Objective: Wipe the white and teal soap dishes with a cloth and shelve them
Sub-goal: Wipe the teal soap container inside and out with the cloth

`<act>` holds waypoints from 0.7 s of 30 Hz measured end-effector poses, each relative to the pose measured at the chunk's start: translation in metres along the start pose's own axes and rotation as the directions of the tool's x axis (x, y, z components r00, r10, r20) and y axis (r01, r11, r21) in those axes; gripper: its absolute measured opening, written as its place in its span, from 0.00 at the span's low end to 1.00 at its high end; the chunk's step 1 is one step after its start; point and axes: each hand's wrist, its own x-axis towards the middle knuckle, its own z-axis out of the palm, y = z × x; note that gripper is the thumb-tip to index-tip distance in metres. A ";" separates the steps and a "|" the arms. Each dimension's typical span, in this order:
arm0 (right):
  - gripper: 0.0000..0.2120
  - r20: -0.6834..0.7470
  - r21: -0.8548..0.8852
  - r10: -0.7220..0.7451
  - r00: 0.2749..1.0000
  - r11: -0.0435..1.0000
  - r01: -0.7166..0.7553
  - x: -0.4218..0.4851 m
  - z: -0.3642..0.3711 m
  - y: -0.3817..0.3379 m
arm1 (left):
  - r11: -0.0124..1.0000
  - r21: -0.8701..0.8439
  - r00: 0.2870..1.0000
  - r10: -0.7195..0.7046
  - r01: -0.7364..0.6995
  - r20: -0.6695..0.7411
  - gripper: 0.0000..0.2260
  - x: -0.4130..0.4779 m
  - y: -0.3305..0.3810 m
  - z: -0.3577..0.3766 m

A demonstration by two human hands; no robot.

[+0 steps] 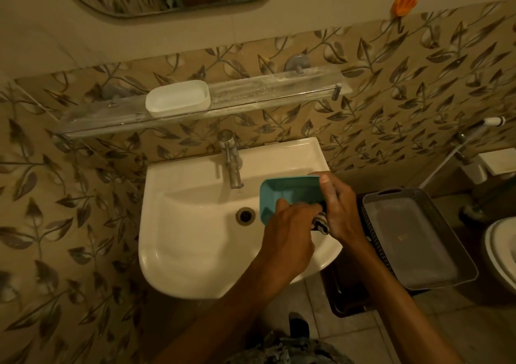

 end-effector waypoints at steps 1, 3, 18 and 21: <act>0.23 0.005 -0.009 0.000 1.000 1.000 0.000 0.000 -0.001 0.001 | 0.997 0.072 0.999 0.039 -0.038 -0.016 0.16 -0.001 -0.003 0.000; 0.23 -0.001 -0.013 0.009 1.000 1.000 -0.009 0.000 -0.005 0.002 | 0.967 0.243 0.996 0.087 -0.078 -0.026 0.14 0.000 -0.015 -0.002; 0.20 -0.028 0.052 -0.001 1.000 0.999 0.002 0.003 0.010 -0.005 | 0.986 -0.157 0.998 -0.065 0.062 -0.013 0.15 -0.002 -0.001 -0.005; 0.22 -0.049 0.025 0.017 0.999 1.000 -0.016 0.004 0.005 -0.007 | 0.997 -0.072 0.999 0.039 -0.036 0.030 0.22 -0.007 -0.012 -0.005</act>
